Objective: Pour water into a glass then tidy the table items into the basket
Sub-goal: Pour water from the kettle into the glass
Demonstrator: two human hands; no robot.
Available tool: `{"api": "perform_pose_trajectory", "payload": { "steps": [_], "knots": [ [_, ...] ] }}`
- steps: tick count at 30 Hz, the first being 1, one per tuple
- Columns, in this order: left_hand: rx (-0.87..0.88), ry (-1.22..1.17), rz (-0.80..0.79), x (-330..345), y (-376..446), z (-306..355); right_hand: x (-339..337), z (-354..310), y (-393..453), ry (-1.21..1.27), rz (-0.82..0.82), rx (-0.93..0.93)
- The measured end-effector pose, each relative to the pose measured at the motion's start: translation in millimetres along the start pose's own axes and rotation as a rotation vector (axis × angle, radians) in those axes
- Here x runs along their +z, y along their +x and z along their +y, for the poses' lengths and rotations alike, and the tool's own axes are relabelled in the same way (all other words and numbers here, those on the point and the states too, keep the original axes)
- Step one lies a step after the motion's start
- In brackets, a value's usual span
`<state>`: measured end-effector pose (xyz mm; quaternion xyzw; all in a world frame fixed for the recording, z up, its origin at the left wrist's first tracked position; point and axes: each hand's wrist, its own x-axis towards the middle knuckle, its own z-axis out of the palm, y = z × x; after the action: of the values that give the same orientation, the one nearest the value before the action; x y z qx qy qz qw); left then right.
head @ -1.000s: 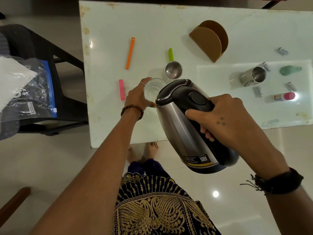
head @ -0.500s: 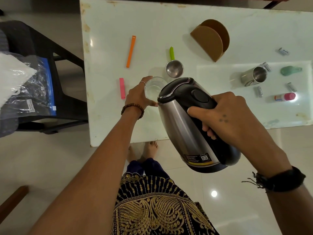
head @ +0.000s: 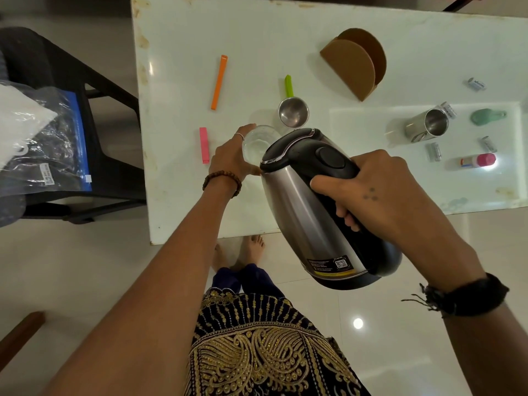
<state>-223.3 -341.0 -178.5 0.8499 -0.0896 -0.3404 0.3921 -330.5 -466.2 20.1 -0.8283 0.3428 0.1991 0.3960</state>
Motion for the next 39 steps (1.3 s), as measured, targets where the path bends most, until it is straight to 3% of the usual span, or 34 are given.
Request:
{"api": "perform_pose_trajectory", "payload": {
  "steps": [14, 21, 24, 28, 32, 39],
  "knots": [
    [0.014, -0.023, -0.031, -3, -3, 4, 7, 12, 0, 0.039, 0.066, -0.011],
    [0.047, 0.105, -0.122, -9, -7, -2, 8, 24, -27, 0.037, 0.192, -0.204],
    [0.075, 0.032, 0.012, -21, -28, -5, 10, 16, -39, 0.097, 0.218, -0.263],
    [0.220, 0.038, 0.331, -50, -67, -13, 26, -15, -50, 0.166, 0.257, -0.296],
    [0.252, -0.052, 0.440, -103, -104, -29, 52, -67, -66, 0.258, 0.223, -0.370],
    [0.233, -0.007, 0.692, -241, -158, -93, 128, -175, -82, 0.386, 0.137, -0.531]
  ]
}}
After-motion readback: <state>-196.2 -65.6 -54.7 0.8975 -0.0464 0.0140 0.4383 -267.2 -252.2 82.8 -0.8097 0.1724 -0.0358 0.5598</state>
